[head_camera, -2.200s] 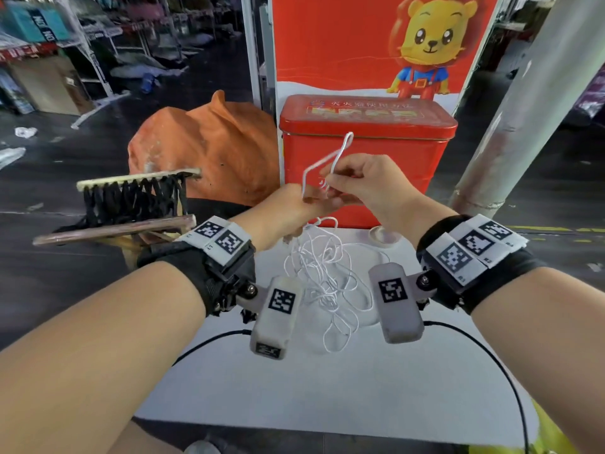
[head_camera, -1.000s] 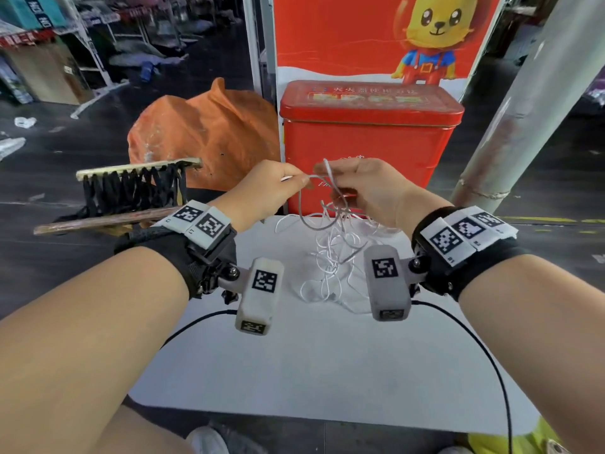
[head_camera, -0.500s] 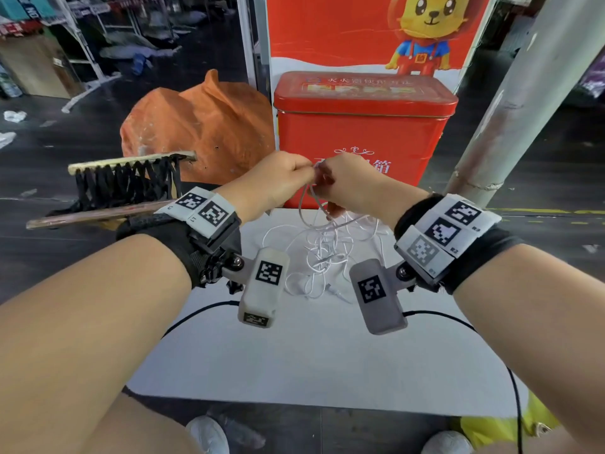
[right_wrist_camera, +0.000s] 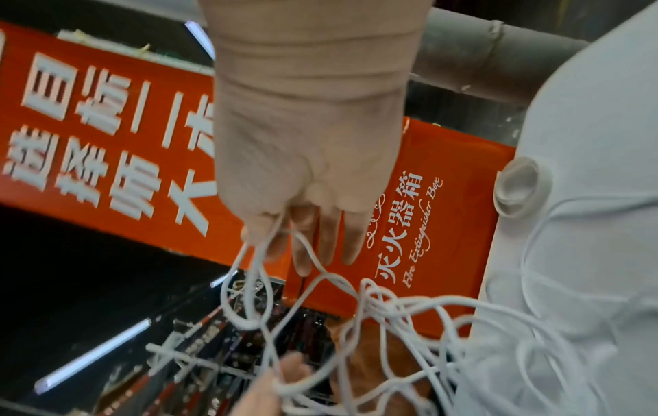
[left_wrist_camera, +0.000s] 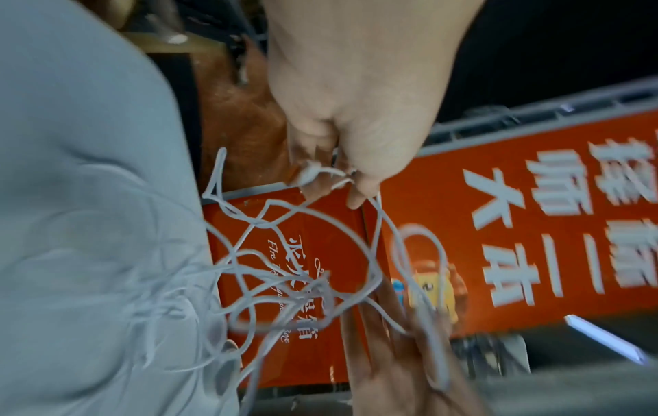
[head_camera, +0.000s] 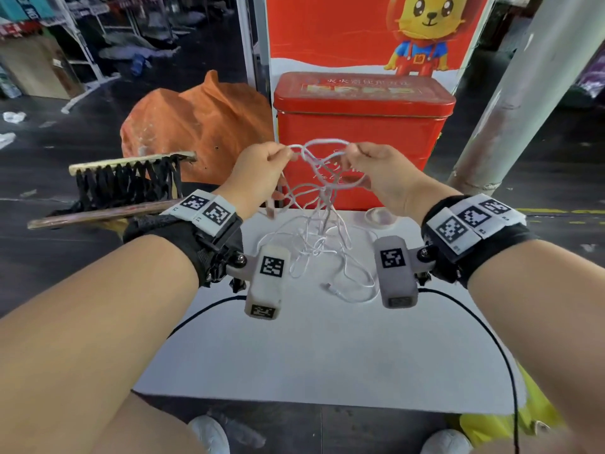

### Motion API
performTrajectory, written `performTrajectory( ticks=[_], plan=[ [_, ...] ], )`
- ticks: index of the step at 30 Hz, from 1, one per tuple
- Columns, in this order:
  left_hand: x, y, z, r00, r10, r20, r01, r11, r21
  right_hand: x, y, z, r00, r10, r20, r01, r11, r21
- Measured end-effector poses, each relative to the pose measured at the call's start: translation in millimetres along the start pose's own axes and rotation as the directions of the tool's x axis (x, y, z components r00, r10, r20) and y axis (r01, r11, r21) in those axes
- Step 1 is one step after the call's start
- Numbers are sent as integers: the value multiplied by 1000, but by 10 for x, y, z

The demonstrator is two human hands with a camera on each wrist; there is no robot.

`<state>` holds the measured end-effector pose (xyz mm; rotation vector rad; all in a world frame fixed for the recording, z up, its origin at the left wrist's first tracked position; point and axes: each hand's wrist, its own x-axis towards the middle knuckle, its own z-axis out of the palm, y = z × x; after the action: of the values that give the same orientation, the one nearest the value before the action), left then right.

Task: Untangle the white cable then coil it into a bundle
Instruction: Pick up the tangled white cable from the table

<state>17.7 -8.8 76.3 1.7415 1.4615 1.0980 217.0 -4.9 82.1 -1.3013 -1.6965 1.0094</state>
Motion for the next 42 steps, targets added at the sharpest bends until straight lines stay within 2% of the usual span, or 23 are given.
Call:
performTrajectory(
  ticks=[2,4,8,10,13,15,16,17,19,21,22,23,25,27,30,32,34,36,38,40,42],
  plan=[
    [30,-72,-18,999,-39,8,39,998,44,34,-54,-12,995,69,-70,-38,926,376],
    [34,-107,-35,999,-20,44,16,994,104,47,-127,-17,980,132,-145,-35,847,531],
    [28,-145,-71,999,10,50,-16,994,106,28,-188,5,940,208,-270,13,768,640],
    [15,-156,-79,999,-5,54,0,995,101,35,-203,1,903,263,-339,44,728,684],
    [-34,-101,-79,1000,-8,28,8,1000,1,48,-193,-11,801,370,-470,94,698,710],
    [-57,-59,-91,998,54,32,-48,986,-162,76,-161,-32,721,429,-545,81,729,680],
    [-69,-26,-106,996,83,34,-73,968,-239,95,-147,-43,707,439,-555,57,746,663],
    [-77,16,-120,993,107,41,-90,948,-305,114,-140,-49,721,435,-539,23,763,646],
    [-88,145,-133,984,153,86,-111,922,-371,127,-162,-37,820,366,-439,-71,828,557],
    [-91,319,-117,972,199,128,-141,920,-365,75,-214,15,948,229,-222,-104,880,463],
    [-88,388,-102,968,217,127,-159,921,-356,30,-239,47,984,159,-75,-109,887,449],
    [-83,434,-84,968,225,114,-172,919,-354,-16,-246,77,992,102,74,-124,894,431],
    [-77,471,-47,973,218,79,-179,922,-345,-97,-226,115,946,59,320,-172,925,340],
    [-61,454,-35,983,183,22,-167,933,-320,-120,-175,135,902,54,428,-159,964,213],
    [5,348,-113,989,83,-121,-116,949,-294,-132,-152,114,851,100,515,-218,960,173],
    [51,253,-172,992,17,-124,-42,977,-208,-155,-141,92,826,91,556,-236,952,195],
    [51,181,-195,999,-48,-27,47,999,-21,-151,-144,89,850,70,523,-200,960,196],
    [27,132,-193,994,-97,50,91,990,104,-110,-167,120,918,84,388,-194,948,254],
    [-9,127,-179,991,-98,92,82,984,157,-66,-189,131,960,107,260,-189,930,316],
    [-30,131,-169,986,-125,106,107,981,163,-45,-208,157,964,130,233,-197,936,293],
    [-57,125,-159,967,-186,172,150,968,203,-46,-163,214,951,173,254,-222,959,177]
  ],
)
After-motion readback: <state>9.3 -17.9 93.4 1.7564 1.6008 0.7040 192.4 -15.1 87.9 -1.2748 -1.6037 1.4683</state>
